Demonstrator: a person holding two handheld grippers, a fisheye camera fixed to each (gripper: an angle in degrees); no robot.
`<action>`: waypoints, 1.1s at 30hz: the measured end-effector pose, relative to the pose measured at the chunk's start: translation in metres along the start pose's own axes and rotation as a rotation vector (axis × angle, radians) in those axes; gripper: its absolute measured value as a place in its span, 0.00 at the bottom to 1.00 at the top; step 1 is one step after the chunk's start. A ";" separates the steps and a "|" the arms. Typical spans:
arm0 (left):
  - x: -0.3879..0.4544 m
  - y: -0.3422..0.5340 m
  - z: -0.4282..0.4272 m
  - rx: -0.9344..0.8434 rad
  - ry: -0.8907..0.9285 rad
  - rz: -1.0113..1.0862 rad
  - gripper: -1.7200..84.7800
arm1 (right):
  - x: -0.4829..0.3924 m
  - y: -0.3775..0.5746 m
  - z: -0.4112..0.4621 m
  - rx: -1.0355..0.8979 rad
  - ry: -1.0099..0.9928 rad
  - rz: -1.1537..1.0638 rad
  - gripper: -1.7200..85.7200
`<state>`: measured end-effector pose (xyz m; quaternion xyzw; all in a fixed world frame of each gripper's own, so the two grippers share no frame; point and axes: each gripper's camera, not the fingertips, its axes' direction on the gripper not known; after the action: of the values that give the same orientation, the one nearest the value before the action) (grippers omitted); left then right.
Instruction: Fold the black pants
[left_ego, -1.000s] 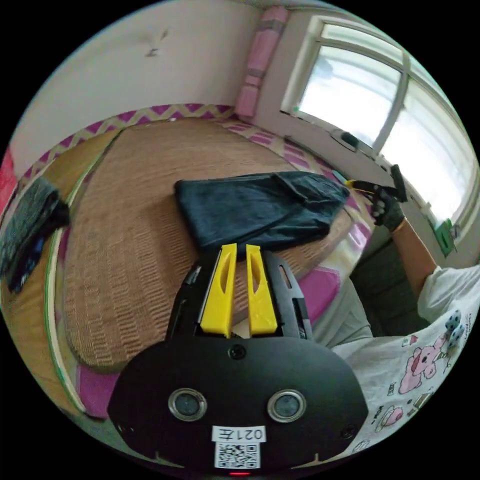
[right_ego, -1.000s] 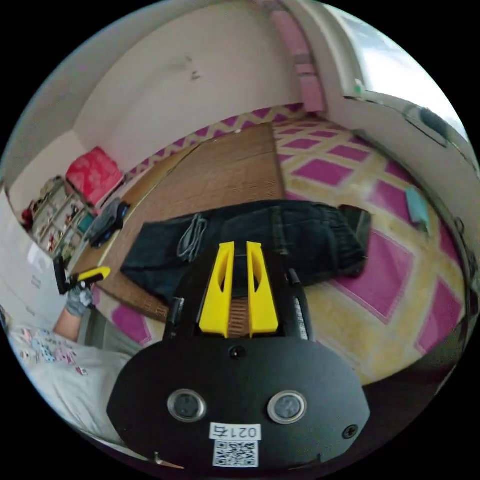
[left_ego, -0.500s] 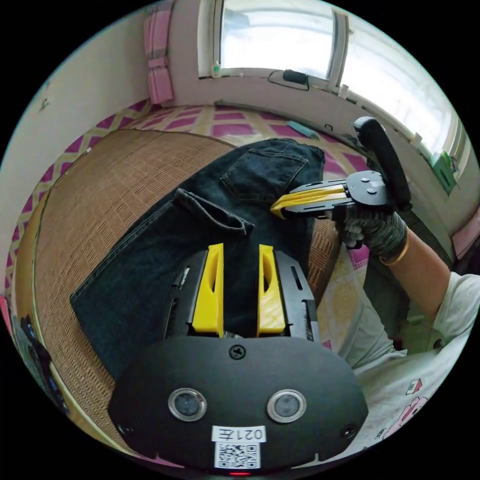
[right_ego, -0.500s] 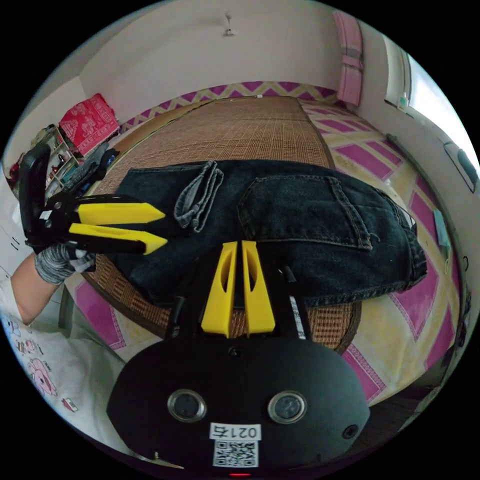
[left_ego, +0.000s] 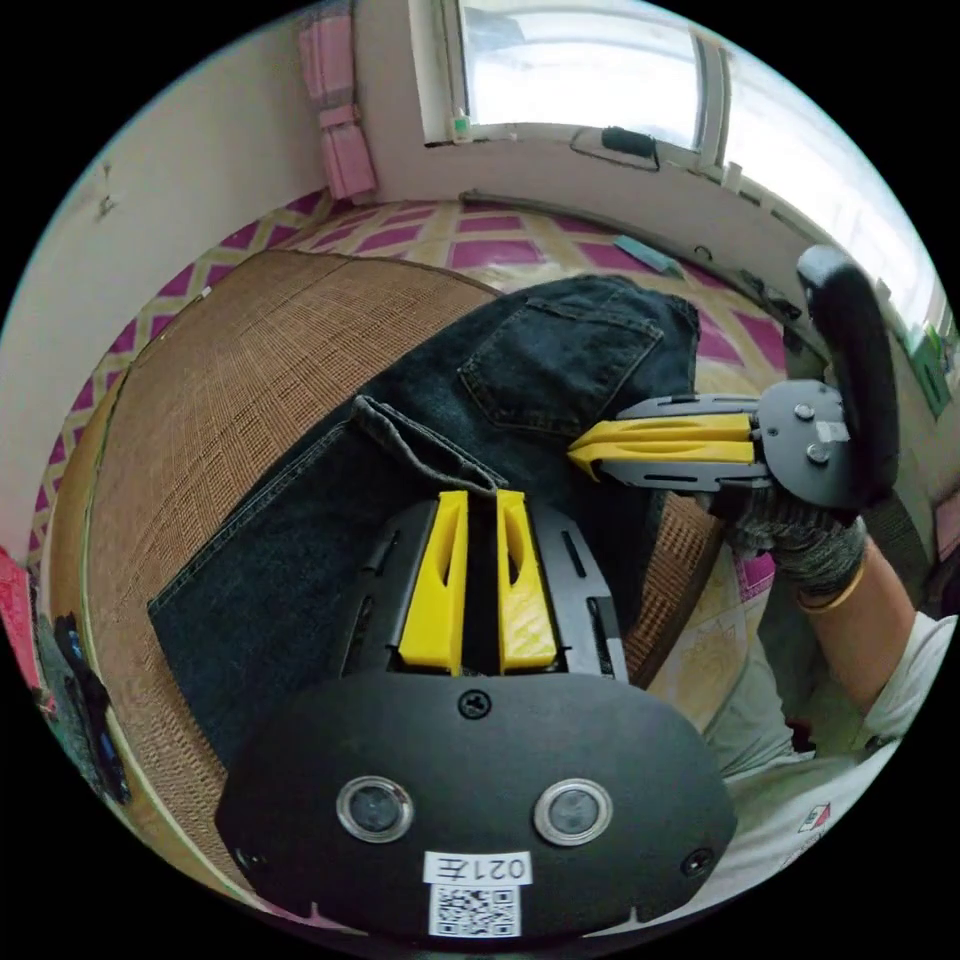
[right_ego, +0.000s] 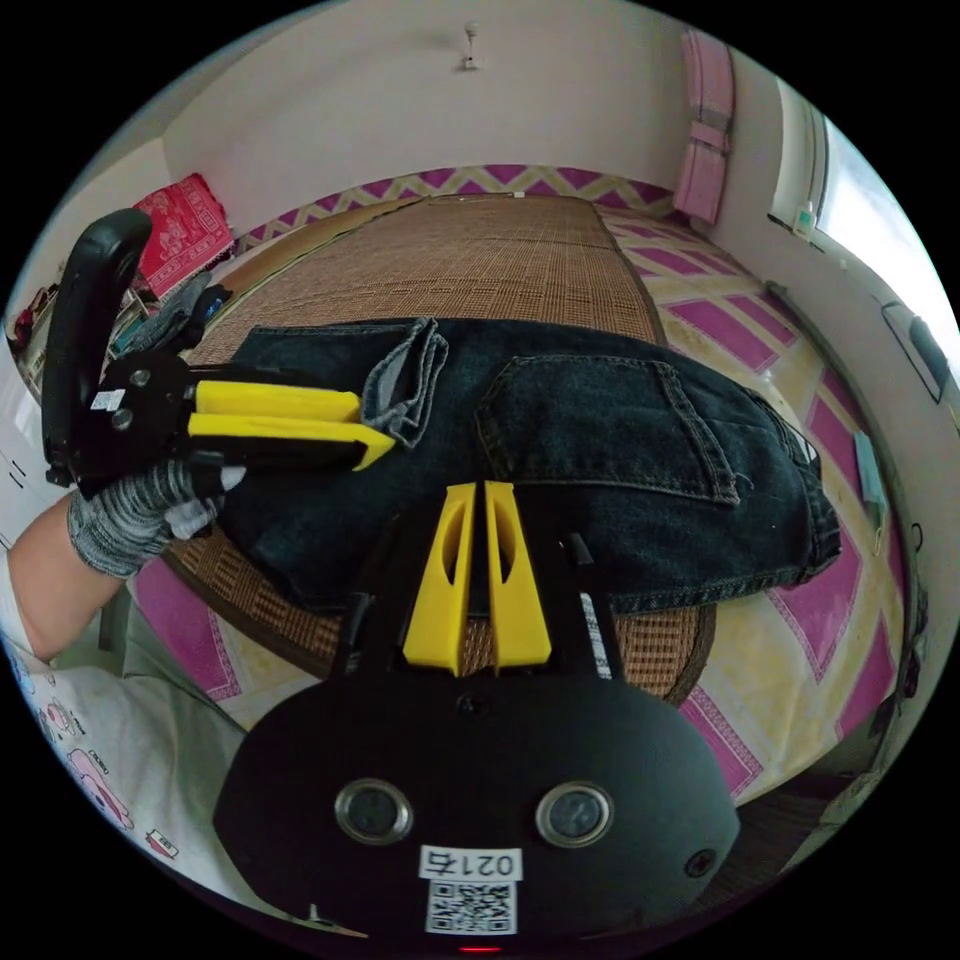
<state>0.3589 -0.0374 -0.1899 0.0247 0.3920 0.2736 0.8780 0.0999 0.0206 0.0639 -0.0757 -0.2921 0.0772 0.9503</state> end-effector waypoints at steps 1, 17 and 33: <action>-0.019 0.004 -0.017 0.050 0.054 -0.045 0.05 | 0.000 -0.001 0.000 0.000 -0.009 0.004 0.02; -0.383 0.291 -0.378 0.507 -0.109 -0.662 0.02 | 0.003 -0.018 0.008 -0.001 -0.049 0.035 0.01; -0.521 0.402 -0.380 0.418 -0.049 -0.958 0.01 | 0.042 -0.054 -0.008 0.099 -0.290 0.024 0.04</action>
<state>-0.3765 -0.0217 0.0026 0.0240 0.3848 -0.2436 0.8900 0.1449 -0.0251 0.0903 -0.0204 -0.4211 0.1127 0.8998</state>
